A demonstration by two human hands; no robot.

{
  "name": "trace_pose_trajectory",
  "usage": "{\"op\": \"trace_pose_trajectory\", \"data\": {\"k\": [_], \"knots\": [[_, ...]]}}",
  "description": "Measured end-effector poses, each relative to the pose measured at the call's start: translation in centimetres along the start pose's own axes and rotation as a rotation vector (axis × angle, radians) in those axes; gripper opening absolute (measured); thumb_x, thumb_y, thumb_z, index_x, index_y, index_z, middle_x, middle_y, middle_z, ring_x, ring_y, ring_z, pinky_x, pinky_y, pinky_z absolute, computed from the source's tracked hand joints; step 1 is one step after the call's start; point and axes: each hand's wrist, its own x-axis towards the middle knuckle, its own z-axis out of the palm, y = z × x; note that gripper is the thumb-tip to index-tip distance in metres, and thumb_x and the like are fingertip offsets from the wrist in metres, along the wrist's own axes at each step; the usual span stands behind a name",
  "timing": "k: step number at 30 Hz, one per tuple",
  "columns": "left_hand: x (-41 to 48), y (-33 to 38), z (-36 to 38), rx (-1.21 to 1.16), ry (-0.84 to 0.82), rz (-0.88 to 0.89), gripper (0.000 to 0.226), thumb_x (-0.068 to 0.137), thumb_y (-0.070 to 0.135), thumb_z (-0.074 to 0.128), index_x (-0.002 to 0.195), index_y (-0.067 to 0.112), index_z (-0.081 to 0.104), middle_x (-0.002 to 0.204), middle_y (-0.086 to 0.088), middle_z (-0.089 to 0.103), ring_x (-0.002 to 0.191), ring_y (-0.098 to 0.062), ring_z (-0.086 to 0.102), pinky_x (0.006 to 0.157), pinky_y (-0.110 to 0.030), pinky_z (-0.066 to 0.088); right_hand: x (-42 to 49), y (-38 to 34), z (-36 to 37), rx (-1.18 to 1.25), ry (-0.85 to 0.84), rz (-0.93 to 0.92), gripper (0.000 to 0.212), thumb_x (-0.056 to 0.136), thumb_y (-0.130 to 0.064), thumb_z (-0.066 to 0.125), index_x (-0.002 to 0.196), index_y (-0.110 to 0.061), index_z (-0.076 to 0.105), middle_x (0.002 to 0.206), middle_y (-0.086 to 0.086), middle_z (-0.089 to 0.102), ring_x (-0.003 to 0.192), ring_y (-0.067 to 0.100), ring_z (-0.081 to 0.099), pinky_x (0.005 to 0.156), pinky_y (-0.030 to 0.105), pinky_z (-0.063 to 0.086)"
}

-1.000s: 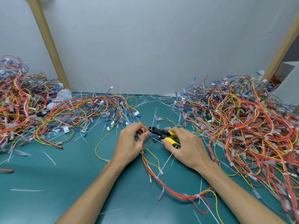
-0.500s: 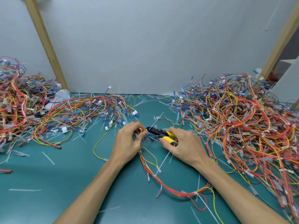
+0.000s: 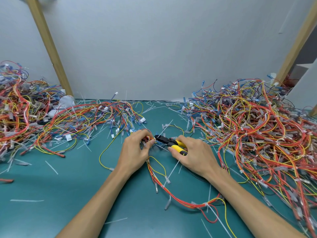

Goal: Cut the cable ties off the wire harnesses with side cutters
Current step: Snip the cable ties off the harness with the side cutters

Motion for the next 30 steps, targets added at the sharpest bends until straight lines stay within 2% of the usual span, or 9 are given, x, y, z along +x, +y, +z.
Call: {"op": "trace_pose_trajectory", "data": {"k": [3, 6, 12, 14, 17, 21, 23, 30], "knots": [[-0.04, 0.10, -0.03, -0.011, -0.002, 0.005, 0.008, 0.085, 0.011, 0.069, 0.084, 0.016, 0.063, 0.076, 0.012, 0.059, 0.073, -0.009, 0.053, 0.068, -0.023, 0.042, -0.13, 0.07, 0.06, -0.020, 0.003, 0.005, 0.040, 0.086, -0.067, 0.046, 0.103, -0.033, 0.058, 0.075, -0.008, 0.058, 0.073, 0.018, 0.058, 0.058, 0.031, 0.043], [-0.02, 0.12, -0.04, -0.013, -0.006, 0.018, 0.009, 0.085, 0.011, 0.069, 0.083, 0.017, 0.063, 0.076, 0.011, 0.059, 0.073, -0.009, 0.052, 0.069, -0.026, 0.043, -0.20, 0.11, 0.11, -0.034, 0.023, 0.002, 0.045, 0.084, -0.070, 0.041, 0.105, -0.035, 0.058, 0.078, -0.009, 0.057, 0.077, 0.015, 0.057, 0.061, 0.029, 0.041], [-0.12, 0.22, -0.01, 0.023, 0.007, 0.033, 0.011, 0.084, 0.011, 0.070, 0.082, 0.017, 0.061, 0.076, 0.010, 0.057, 0.074, -0.015, 0.053, 0.069, -0.037, 0.047, -0.12, 0.14, 0.17, -0.006, 0.028, -0.016, 0.047, 0.085, -0.064, 0.045, 0.116, -0.032, 0.060, 0.093, -0.009, 0.063, 0.088, 0.015, 0.055, 0.079, 0.029, 0.039], [-0.14, 0.32, 0.00, 0.038, 0.019, 0.039, 0.012, 0.084, 0.010, 0.071, 0.081, 0.016, 0.061, 0.076, 0.009, 0.057, 0.074, -0.017, 0.054, 0.068, -0.040, 0.047, -0.11, 0.14, 0.14, 0.014, 0.014, -0.016, 0.048, 0.086, -0.064, 0.045, 0.119, -0.032, 0.060, 0.095, -0.009, 0.063, 0.091, 0.014, 0.054, 0.081, 0.029, 0.039], [-0.14, 0.40, -0.03, 0.041, 0.027, 0.039, 0.011, 0.083, 0.010, 0.072, 0.080, 0.014, 0.062, 0.076, 0.007, 0.059, 0.074, -0.018, 0.054, 0.068, -0.041, 0.048, -0.11, 0.02, 0.11, 0.014, 0.006, -0.021, 0.046, 0.087, -0.063, 0.046, 0.118, -0.031, 0.059, 0.091, -0.008, 0.061, 0.087, 0.015, 0.053, 0.078, 0.030, 0.040], [-0.15, 0.37, -0.03, 0.034, 0.025, 0.038, 0.010, 0.083, 0.011, 0.072, 0.081, 0.014, 0.063, 0.076, 0.006, 0.059, 0.075, -0.019, 0.055, 0.068, -0.042, 0.048, -0.14, -0.24, 0.02, -0.004, 0.006, -0.002, 0.041, 0.084, -0.065, 0.043, 0.101, -0.031, 0.058, 0.077, -0.008, 0.056, 0.074, 0.016, 0.051, 0.063, 0.029, 0.034], [-0.15, 0.29, 0.01, 0.033, 0.025, 0.031, 0.010, 0.083, 0.011, 0.072, 0.081, 0.014, 0.063, 0.076, 0.006, 0.060, 0.075, -0.019, 0.055, 0.068, -0.042, 0.048, -0.07, -0.25, -0.04, 0.013, -0.007, 0.011, 0.037, 0.085, -0.064, 0.047, 0.096, -0.030, 0.057, 0.072, -0.007, 0.054, 0.069, 0.016, 0.050, 0.058, 0.030, 0.034], [-0.23, 0.15, 0.06, 0.041, 0.022, 0.027, 0.011, 0.084, 0.013, 0.071, 0.081, 0.016, 0.062, 0.077, 0.009, 0.059, 0.075, -0.018, 0.055, 0.068, -0.043, 0.048, 0.05, -0.27, -0.06, 0.041, -0.030, 0.029, 0.036, 0.086, -0.062, 0.051, 0.092, -0.027, 0.055, 0.070, -0.006, 0.054, 0.067, 0.017, 0.047, 0.057, 0.032, 0.036]]}}
